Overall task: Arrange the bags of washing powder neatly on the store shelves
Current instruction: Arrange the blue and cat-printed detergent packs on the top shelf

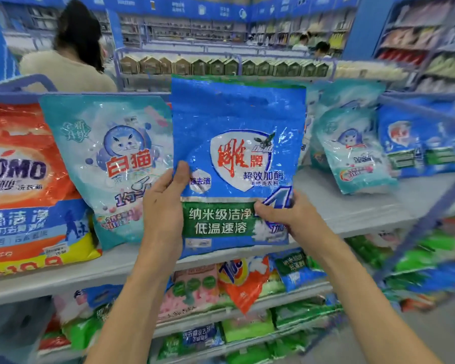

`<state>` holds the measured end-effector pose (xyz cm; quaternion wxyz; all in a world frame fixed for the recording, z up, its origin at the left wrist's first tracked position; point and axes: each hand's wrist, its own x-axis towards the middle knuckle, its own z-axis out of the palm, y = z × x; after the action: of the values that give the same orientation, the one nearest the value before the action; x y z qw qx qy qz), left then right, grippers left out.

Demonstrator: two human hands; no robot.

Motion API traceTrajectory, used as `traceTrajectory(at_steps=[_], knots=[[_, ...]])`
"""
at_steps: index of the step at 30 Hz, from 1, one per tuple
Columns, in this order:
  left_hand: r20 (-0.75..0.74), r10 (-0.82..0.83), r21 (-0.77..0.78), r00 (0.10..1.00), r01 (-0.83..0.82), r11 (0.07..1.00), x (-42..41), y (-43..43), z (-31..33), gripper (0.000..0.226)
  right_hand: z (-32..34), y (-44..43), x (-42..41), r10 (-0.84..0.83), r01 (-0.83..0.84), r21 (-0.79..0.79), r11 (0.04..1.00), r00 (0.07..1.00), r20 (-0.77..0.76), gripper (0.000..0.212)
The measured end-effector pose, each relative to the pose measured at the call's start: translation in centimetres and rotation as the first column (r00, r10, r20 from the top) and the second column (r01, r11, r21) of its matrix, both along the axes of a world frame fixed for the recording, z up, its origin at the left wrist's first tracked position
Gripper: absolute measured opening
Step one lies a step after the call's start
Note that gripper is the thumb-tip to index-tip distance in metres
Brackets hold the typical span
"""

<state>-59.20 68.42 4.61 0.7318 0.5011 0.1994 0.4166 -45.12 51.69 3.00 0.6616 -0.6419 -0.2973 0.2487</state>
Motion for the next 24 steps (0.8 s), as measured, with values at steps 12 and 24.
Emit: traceTrajectory(at_steps=[12,24], knots=[[-0.344,-0.592,0.068,0.729,0.648,0.759,7.0,-14.8,-3.0,0.057,-1.2,-17.2,2.4,-0.381,0.391,0.013,0.92,0.902,-0.205,0.041],[-0.306,-0.734,-0.076,0.606,0.753,0.654,17.6,-35.7,-3.4,0.038,-2.5,-40.5,9.0,-0.453,0.448,-0.066,0.892,0.885,-0.111,0.047]])
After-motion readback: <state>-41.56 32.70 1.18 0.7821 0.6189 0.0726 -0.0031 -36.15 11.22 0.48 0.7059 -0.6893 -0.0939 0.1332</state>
